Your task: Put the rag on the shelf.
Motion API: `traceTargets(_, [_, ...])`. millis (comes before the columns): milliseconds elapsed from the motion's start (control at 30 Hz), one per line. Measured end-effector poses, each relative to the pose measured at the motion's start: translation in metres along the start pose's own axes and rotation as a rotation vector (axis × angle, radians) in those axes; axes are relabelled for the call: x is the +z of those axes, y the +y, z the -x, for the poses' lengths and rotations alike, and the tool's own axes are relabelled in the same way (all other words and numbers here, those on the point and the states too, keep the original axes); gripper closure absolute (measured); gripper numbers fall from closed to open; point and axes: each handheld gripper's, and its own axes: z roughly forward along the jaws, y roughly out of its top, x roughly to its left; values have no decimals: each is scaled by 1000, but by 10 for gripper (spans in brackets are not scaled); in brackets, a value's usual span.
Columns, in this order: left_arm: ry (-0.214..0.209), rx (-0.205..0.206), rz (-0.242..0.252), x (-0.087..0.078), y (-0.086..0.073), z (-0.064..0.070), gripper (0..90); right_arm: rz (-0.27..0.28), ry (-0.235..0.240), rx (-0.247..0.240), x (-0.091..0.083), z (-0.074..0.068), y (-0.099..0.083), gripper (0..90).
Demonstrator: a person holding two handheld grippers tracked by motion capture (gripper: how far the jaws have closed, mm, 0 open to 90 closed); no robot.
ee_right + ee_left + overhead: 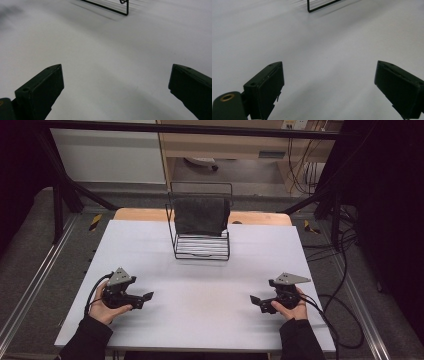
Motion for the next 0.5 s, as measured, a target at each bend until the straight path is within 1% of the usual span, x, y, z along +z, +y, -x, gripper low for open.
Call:
traceTargets(33, [0,-3,-3,0,-2,-1,89,-4,4,2,-1,1,-3,8])
traceTargets(100, [-2,-8,-3,-1,-5,-1,89,-7,-2,0,-3,4,-8,10])
traceTargets(167, [-5,-7,-6,-2,-8,-1,89,-5,5,17,-5,7,-12,14])
traceTargets(233, [-4,-5,-6,-3,-10,-2,89,1,12,22,-5,9,-15,16])
traceTargets(367, [-5,-14,-4,-3,-12,-3,89,-6,17,11,-4,9,-16,16])
traceTargets(500, [-1,-10,-2,-3,-12,-3,89,-7,23,11,-3,9,-16,16])
